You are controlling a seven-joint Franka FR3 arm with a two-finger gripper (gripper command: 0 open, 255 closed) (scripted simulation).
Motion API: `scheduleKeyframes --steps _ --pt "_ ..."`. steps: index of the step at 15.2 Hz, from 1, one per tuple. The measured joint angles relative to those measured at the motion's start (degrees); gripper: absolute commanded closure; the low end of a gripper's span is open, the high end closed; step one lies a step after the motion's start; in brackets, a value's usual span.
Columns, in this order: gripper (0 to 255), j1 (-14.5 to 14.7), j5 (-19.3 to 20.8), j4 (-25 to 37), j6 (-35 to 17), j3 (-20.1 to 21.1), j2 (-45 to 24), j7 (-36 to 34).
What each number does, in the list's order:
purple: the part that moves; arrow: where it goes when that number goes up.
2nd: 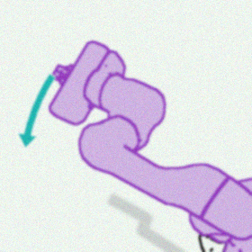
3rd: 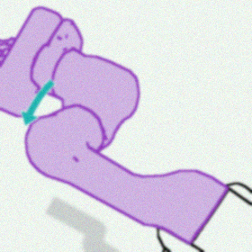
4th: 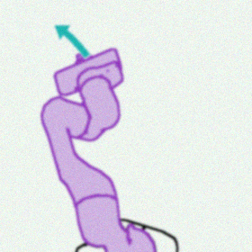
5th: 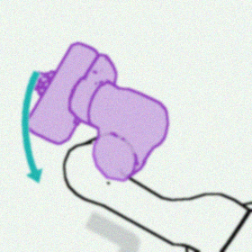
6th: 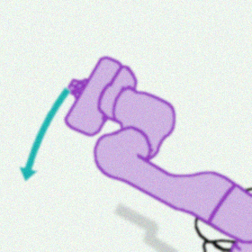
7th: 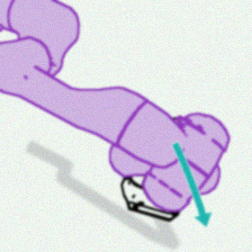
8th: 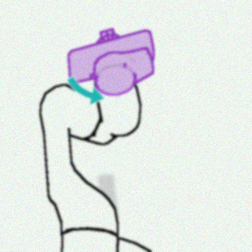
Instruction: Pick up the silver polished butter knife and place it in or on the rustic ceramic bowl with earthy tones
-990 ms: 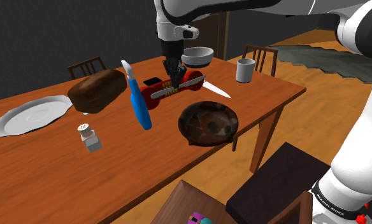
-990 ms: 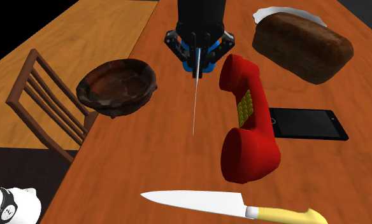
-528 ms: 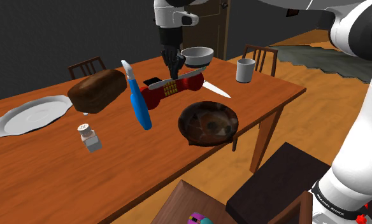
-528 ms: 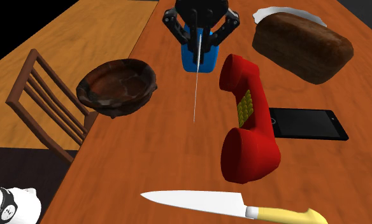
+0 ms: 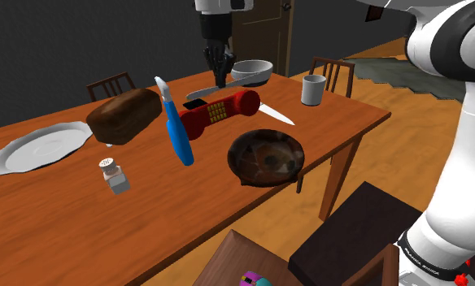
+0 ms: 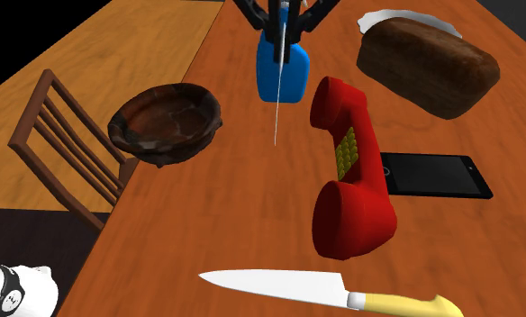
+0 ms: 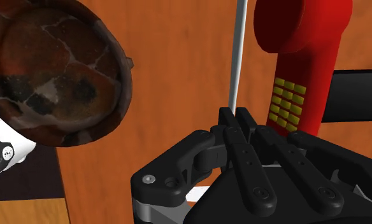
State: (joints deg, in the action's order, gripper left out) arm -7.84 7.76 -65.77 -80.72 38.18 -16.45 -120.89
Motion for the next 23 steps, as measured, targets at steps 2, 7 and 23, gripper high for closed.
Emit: scheduleKeyframes --steps 2,7,23 --pt "255 -0.24 -0.52 -0.29 0.55 0.15 0.96 -0.12" --pt "255 -4.0 -7.93 -12.31 -1.92 0.63 12.8 0.84" --pt "255 -2.85 -22.87 -37.1 -5.18 -3.45 38.71 4.19"
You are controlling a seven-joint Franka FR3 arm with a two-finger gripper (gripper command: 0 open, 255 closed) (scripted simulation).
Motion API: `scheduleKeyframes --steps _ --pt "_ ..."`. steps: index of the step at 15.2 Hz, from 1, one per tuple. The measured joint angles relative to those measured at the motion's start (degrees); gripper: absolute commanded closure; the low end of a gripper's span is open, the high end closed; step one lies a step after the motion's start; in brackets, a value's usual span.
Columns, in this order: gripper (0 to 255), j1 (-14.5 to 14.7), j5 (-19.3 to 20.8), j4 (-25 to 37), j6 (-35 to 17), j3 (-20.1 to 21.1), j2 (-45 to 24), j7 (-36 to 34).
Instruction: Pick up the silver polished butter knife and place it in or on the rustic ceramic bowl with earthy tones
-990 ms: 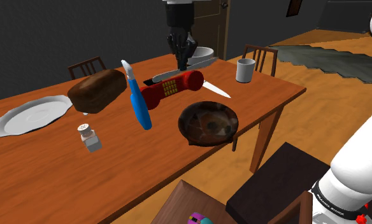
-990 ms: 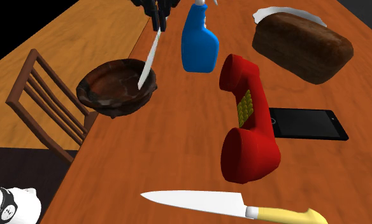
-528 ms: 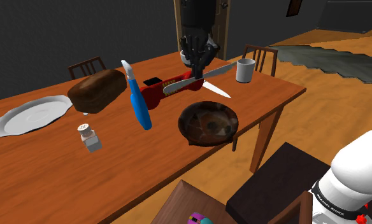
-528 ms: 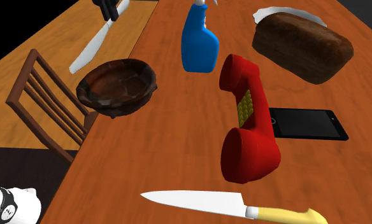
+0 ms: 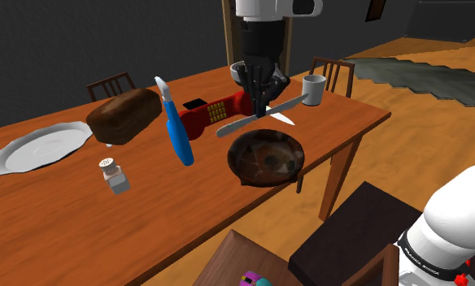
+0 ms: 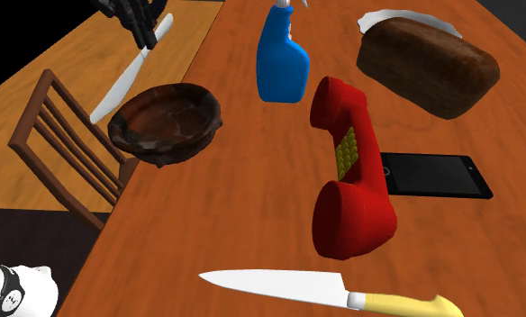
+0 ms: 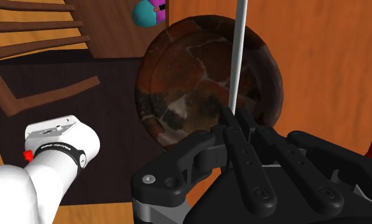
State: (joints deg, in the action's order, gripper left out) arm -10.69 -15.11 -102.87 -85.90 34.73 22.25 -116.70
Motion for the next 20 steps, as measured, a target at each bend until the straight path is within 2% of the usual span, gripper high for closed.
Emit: scheduleKeyframes --steps 10,17,18,20 --pt "255 0.85 -1.51 -10.0 -7.5 0.29 2.65 1.47" --pt "255 0.88 -1.59 -11.01 -8.6 0.53 2.61 1.51" --pt "0 0.88 -1.59 -11.01 -8.6 0.53 2.61 1.51" --pt "0 0.88 -1.59 -11.01 -8.6 0.53 2.61 1.51"
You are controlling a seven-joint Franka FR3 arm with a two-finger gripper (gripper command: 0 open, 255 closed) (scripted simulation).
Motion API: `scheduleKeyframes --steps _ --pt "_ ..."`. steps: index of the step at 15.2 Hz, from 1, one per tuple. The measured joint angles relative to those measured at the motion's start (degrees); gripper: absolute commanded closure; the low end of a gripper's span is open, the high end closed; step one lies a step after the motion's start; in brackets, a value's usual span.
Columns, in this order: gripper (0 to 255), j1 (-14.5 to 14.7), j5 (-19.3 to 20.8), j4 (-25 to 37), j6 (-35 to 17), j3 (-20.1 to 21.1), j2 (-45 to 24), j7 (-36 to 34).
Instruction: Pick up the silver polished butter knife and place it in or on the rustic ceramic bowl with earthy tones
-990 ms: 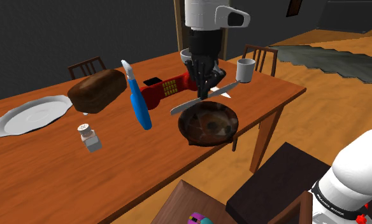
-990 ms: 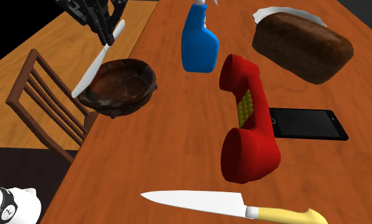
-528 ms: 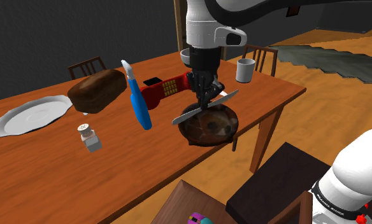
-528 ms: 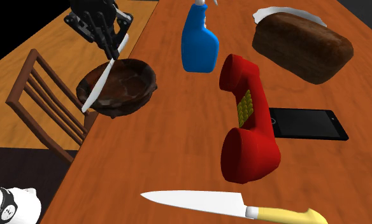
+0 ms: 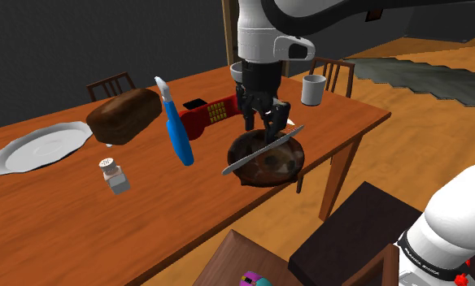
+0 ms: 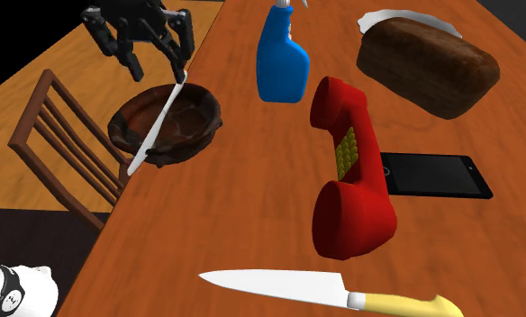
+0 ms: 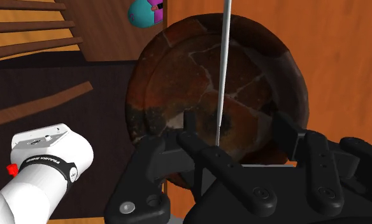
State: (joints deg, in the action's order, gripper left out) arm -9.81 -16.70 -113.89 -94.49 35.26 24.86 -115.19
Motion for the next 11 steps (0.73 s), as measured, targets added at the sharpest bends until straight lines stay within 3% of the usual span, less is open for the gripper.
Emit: scheduleKeyframes --steps 4,8,11 --pt "0 0.0 0.0 0.0 0.0 0.0 0.0 0.0" --pt "0 -0.46 0.8 6.34 5.45 -0.81 -0.94 -0.54" --pt "0 -0.7 1.21 8.37 6.77 -0.74 -1.75 -0.87"
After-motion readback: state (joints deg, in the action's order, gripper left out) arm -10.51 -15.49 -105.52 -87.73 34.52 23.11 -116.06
